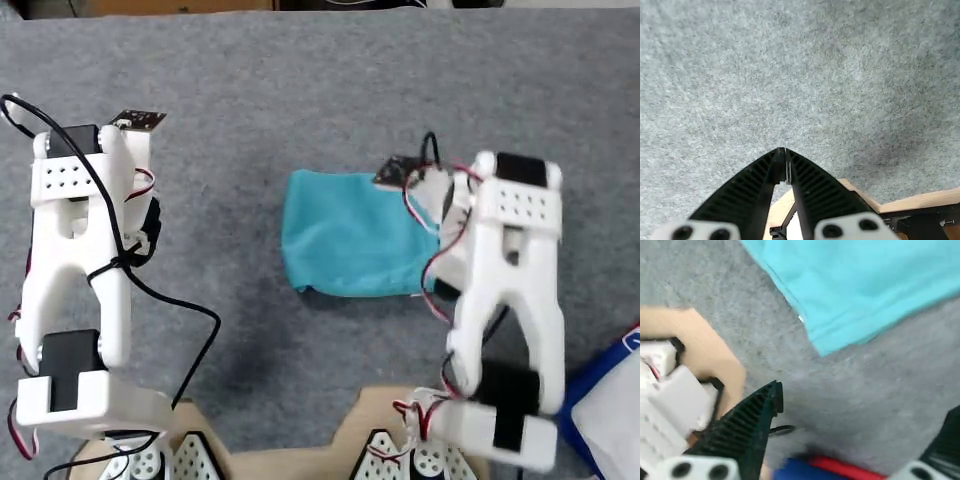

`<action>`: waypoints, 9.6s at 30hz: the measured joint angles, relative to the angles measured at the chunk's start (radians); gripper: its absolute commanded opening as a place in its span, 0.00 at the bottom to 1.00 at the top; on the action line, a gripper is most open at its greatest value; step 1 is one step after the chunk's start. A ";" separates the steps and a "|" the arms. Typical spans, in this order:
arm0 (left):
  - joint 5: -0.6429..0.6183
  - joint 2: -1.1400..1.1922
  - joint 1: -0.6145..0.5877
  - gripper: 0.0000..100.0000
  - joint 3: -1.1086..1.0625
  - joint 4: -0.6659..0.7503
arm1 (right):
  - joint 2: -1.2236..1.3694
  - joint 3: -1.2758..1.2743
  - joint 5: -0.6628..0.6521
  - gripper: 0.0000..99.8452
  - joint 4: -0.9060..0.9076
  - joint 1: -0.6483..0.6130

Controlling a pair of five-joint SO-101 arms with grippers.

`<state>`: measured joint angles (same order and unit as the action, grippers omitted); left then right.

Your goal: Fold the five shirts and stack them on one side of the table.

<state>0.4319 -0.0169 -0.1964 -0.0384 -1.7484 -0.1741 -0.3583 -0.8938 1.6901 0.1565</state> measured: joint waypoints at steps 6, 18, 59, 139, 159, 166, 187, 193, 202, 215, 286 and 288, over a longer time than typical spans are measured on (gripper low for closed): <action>-0.002 0.000 0.000 0.02 0.000 0.000 | -0.049 -0.149 0.465 0.34 -0.150 -0.025; -0.002 0.000 0.000 0.02 -0.101 0.000 | -0.066 -0.069 1.220 0.26 -0.201 -0.184; -0.115 0.000 0.018 0.02 -0.054 0.000 | 0.057 -0.509 2.306 0.44 -1.119 -0.235; -0.117 0.000 0.018 0.02 -0.054 0.000 | 0.040 -0.466 2.214 0.16 -1.138 -0.230; -0.117 0.000 0.018 0.02 -0.054 0.000 | 0.040 -0.468 2.214 0.16 -1.062 -0.180; -0.117 0.000 0.018 0.02 -0.054 0.000 | 0.049 -0.468 2.214 0.16 -1.100 -0.180; -0.117 0.000 0.018 0.02 -0.054 0.000 | 0.195 -0.404 2.214 0.16 -1.125 -0.178; -0.117 0.000 0.018 0.02 -0.054 0.000 | 0.206 -0.404 2.214 0.01 -1.117 -0.146; -0.117 0.000 0.018 0.02 -0.054 0.000 | 0.209 -0.402 2.186 0.01 -1.091 -0.127; -0.117 0.000 0.018 0.02 -0.054 0.000 | 0.137 -0.215 2.096 0.01 -0.872 -0.017; -0.043 0.000 0.018 0.02 -0.054 0.000 | -0.308 -0.080 1.148 0.27 -0.569 1.250; -0.043 0.000 0.018 0.02 -0.054 0.000 | -0.308 -0.080 1.145 0.36 -0.569 1.250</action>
<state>0.3890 -0.0169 -0.1780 -0.0921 -1.7484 -0.4826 -0.4381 0.2509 1.1208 1.4070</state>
